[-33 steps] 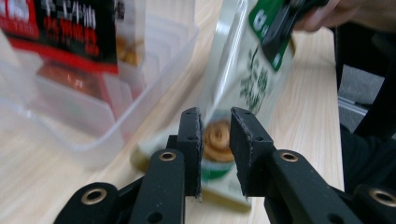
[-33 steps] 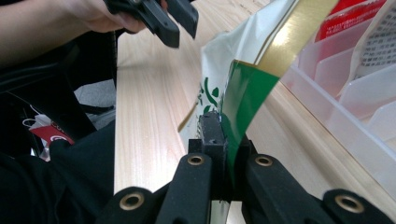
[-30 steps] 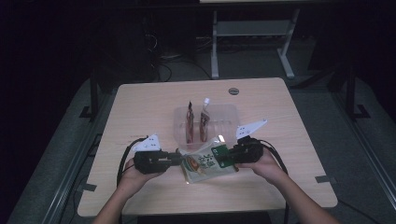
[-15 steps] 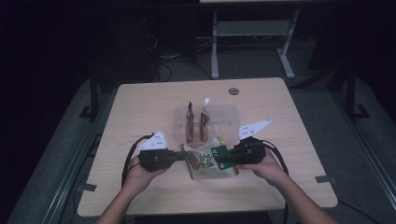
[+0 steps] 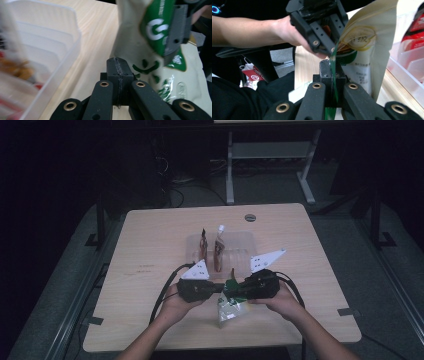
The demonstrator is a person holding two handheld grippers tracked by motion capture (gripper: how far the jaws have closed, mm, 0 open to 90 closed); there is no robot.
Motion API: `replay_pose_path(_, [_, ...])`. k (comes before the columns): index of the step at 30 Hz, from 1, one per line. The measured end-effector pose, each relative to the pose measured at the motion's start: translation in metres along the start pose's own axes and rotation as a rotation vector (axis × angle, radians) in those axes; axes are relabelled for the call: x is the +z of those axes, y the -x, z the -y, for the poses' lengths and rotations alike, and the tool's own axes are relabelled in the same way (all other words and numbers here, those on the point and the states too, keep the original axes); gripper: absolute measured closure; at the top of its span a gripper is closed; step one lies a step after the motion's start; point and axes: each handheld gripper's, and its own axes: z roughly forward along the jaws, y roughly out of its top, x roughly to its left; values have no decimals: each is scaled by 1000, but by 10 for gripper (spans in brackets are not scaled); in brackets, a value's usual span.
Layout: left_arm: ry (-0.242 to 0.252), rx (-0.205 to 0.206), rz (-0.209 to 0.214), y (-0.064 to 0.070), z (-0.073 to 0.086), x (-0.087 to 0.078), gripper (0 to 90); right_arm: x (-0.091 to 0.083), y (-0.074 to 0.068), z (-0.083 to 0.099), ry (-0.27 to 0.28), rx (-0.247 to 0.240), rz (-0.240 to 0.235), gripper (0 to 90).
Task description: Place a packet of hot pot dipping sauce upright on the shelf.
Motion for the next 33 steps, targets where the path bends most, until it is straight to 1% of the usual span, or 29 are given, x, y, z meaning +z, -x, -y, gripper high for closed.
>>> replay_pose_path(3, [-11, 1, 6, 0, 2, 3, 898, -2, 2, 3, -6, 5, 13, 900])
replay_pose_path(4, [-9, -7, 9, -1, 2, 2, 898, -2, 2, 3, -6, 5, 13, 900])
replay_pose_path(5, [-6, -20, 12, -2, 3, 1, 898, -2, 3, 3, -2, 7, 15, 900])
replay_pose_path(7, [0, -22, 9, -3, 3, -1, 898, -5, 3, 3, 6, 8, 24, 900])
replay_pose_path(9, [-2, -23, 13, -4, 3, -5, 898, -8, 3, 3, 16, 23, 27, 900])
replay_pose_path(11, [8, -28, 9, -4, 4, -7, 896, -10, 4, 4, 21, 26, 35, 900])
replay_pose_path(12, [-1, -25, 8, -5, 4, -9, 878, -12, 4, 4, 23, 28, 37, 900])
replay_pose_path(15, [-2, -24, 2, -4, 6, -15, 831, -15, 4, 4, 27, 29, 46, 900])
replay_pose_path(17, [-10, -31, 3, -4, 8, -18, 787, -15, 4, 4, 31, 27, 50, 900])
replay_pose_path(18, [-19, -25, -6, -4, 10, -20, 753, -16, 4, 4, 35, 25, 52, 900])
replay_pose_path(19, [-31, -24, -11, -4, 12, -22, 676, -18, 4, 4, 42, 27, 54, 900])
replay_pose_path(20, [-39, -23, -15, -4, 13, -24, 676, -18, 4, 4, 42, 27, 54, 900])
replay_pose_path(21, [-45, -24, -17, -4, 16, -26, 615, -19, 4, 3, 45, 25, 58, 900])
replay_pose_path(22, [-50, -35, -15, -4, 18, -28, 615, -19, 4, 3, 45, 25, 58, 900])
replay_pose_path(23, [-59, -42, -15, -4, 21, -30, 591, -20, 4, 2, 48, 25, 60, 900])
replay_pose_path(25, [-83, -43, -13, -4, 25, -35, 533, -23, 4, 1, 54, 22, 68, 900])
replay_pose_path(27, [-101, -46, -17, -4, 30, -40, 493, -26, 4, -1, 61, 16, 77, 900])
replay_pose_path(28, [-102, -48, -18, -4, 33, -42, 459, -30, 6, -3, 66, 6, 85, 900])
replay_pose_path(30, [-115, -68, -10, -4, 39, -45, 451, -32, 6, -5, 65, 9, 93, 900])
replay_pose_path(32, [-126, -66, -10, -3, 45, -48, 429, -36, 8, -9, 72, 2, 107, 900])
replay_pose_path(33, [-135, -73, -13, -3, 49, -51, 418, -37, 8, -10, 74, -3, 112, 900])
